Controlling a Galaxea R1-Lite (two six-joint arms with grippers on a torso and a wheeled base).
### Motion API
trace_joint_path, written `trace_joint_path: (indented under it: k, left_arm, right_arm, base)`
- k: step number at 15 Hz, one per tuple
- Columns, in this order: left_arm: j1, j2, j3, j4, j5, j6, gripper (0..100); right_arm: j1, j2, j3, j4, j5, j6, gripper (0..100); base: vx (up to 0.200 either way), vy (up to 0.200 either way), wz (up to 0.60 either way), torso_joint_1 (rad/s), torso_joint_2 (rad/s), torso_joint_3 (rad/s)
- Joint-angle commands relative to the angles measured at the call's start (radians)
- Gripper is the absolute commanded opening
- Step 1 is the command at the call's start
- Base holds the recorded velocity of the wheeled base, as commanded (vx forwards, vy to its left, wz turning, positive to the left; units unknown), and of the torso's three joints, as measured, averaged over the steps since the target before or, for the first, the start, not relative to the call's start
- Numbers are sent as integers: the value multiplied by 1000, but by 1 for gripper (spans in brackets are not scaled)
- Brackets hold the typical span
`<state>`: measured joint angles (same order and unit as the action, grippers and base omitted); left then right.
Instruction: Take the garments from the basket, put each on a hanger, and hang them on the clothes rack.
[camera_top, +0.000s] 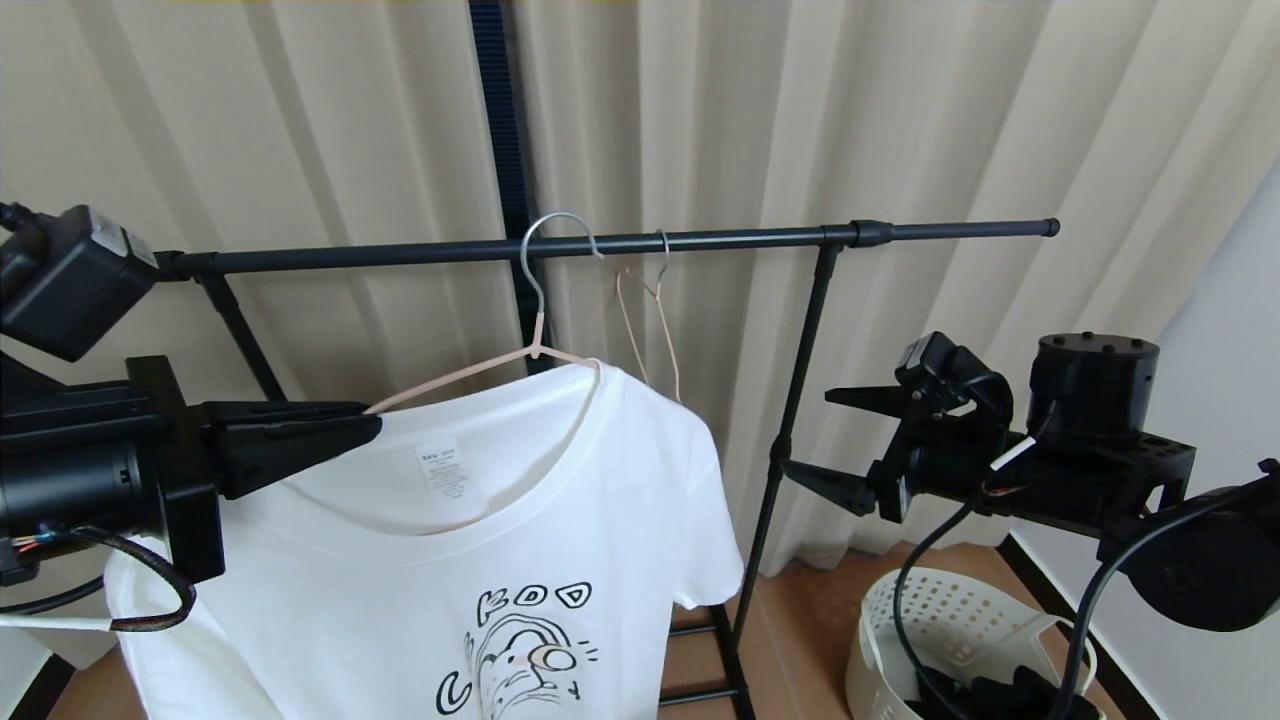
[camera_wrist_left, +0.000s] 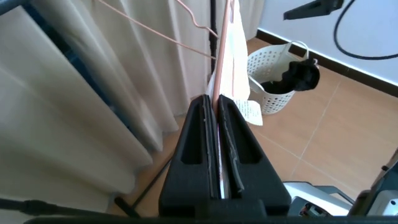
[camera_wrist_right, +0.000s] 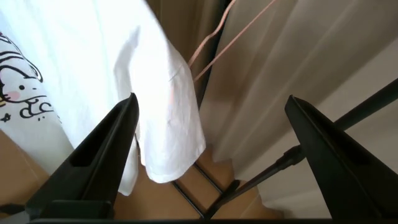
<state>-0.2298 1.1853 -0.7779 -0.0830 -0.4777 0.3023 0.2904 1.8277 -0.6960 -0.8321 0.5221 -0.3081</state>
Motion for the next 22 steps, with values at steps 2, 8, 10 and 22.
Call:
trace_joint_path:
  k: [2,8,10,22]
  left_arm:
    - [66,-1,20,-12,8,-5,0]
    - [79,5,101,-14,14,4,0]
    - [81,14,117,-14,51,6,0]
    - [53,309,112,-328,274,-49,0]
  right_arm:
    - [3,-1,-7,1,-2,0,100]
    - [3,9,-10,1,-16,-2,100]
    - [3,10,-11,2,-17,-2,100]
    - [3,10,-14,2,-24,-2,100]
  base:
    - [0,0,0,0,0,0]
    - [0,0,0,0,0,0]
    - [0,0,0,0,0,0]
    - [0,0,0,0,0,0]
